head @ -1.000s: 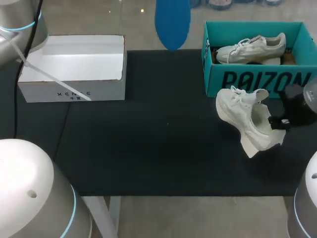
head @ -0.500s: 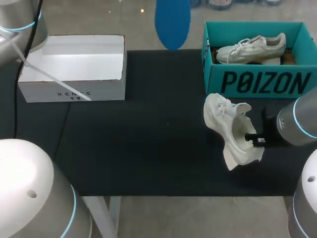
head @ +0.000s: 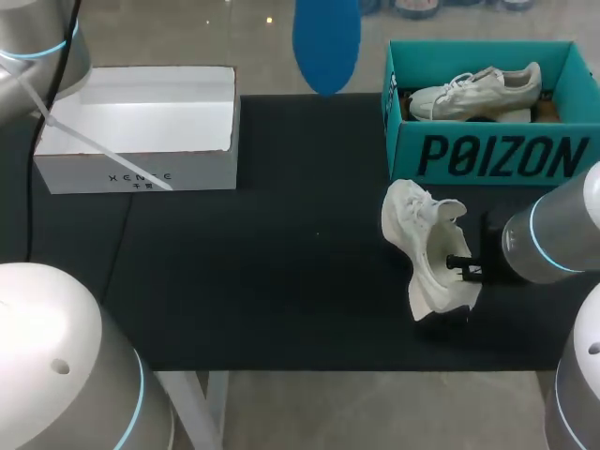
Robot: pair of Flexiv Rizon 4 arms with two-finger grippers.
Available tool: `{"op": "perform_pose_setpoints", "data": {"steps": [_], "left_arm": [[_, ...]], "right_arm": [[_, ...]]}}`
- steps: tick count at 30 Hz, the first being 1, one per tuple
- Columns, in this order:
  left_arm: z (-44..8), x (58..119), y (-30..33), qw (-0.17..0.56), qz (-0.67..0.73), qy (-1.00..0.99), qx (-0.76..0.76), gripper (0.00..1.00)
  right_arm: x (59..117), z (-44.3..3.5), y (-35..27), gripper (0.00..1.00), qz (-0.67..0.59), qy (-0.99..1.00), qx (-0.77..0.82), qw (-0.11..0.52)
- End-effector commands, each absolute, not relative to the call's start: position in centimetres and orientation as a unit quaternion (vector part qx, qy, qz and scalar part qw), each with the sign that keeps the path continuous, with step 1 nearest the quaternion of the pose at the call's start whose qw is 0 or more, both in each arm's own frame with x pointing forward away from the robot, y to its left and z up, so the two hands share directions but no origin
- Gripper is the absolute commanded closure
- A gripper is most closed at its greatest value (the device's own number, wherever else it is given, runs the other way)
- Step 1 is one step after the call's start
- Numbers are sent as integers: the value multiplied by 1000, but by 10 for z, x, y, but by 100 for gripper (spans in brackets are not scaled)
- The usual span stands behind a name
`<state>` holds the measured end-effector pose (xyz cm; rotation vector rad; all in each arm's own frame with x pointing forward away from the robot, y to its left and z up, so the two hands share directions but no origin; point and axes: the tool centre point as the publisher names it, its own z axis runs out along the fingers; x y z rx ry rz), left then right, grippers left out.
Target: Take the shoe out of the shoebox, open the shoe tongue, remove and reinsert the insole, then place the shoe into the shoebox
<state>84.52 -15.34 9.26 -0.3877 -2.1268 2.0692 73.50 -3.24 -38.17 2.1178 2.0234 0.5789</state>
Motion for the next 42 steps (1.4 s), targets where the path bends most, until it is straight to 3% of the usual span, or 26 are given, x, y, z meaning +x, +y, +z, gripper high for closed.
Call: {"op": "perform_pose_setpoints", "data": {"steps": [1,9,11,24,34,42], "left_arm": [[92,845,-153,75,690,-709,-130,100],[92,845,-153,75,690,-709,-130,100],[92,845,-153,75,690,-709,-130,100],[92,845,-153,75,690,-709,-130,100],[92,845,-153,75,690,-709,-130,100],[92,845,-153,75,690,-709,-130,100]], "right_arm": [[753,-409,-21,100,184,672,714,71],[752,-422,-15,98,151,671,722,74],[750,-417,-14,0,149,670,723,78],[724,-316,-39,0,205,676,698,116],[750,-236,-75,0,247,663,685,176],[754,-225,-77,0,258,673,669,181]]}}
